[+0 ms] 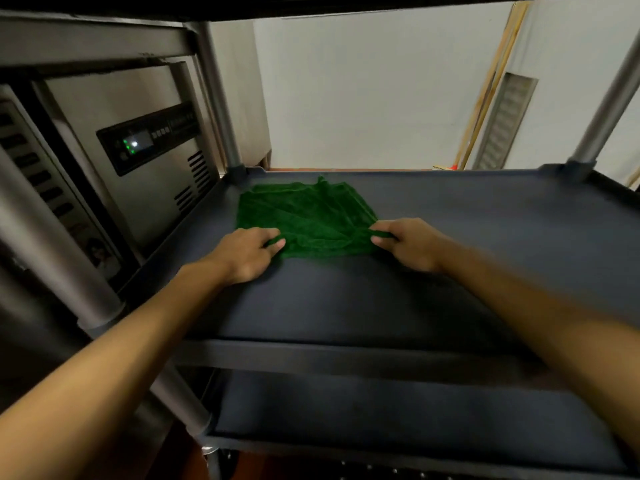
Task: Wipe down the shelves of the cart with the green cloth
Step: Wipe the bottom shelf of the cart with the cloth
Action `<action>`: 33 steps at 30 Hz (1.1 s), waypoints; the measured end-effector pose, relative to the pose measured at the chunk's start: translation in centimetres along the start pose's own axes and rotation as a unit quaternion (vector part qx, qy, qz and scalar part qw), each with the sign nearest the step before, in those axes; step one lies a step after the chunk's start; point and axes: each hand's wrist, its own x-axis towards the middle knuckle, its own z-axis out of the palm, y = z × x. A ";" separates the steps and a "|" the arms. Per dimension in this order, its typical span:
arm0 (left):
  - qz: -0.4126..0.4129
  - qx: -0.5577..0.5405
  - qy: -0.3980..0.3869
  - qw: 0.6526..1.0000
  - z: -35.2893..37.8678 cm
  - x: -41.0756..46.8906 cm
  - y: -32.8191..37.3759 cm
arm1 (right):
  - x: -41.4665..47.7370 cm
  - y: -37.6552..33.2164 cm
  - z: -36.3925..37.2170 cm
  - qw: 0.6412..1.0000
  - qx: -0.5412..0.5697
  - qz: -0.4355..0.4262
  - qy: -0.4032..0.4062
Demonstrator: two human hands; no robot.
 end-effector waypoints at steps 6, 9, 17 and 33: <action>0.033 -0.016 -0.015 0.999 1.5 -2.0 4.6 | -5.5 2.7 -2.0 1.000 0.024 0.010 0.004; 0.054 -0.021 -0.017 0.998 2.2 -3.0 7.4 | -8.4 4.3 -2.9 0.999 0.027 0.018 0.000; 0.111 -0.019 -0.047 0.993 3.7 -5.0 15.0 | -15.7 8.8 -6.0 0.998 0.046 0.053 0.010; 0.278 -0.039 -0.158 0.947 6.4 -7.4 29.6 | -27.6 17.5 -10.6 0.980 -0.113 0.144 0.073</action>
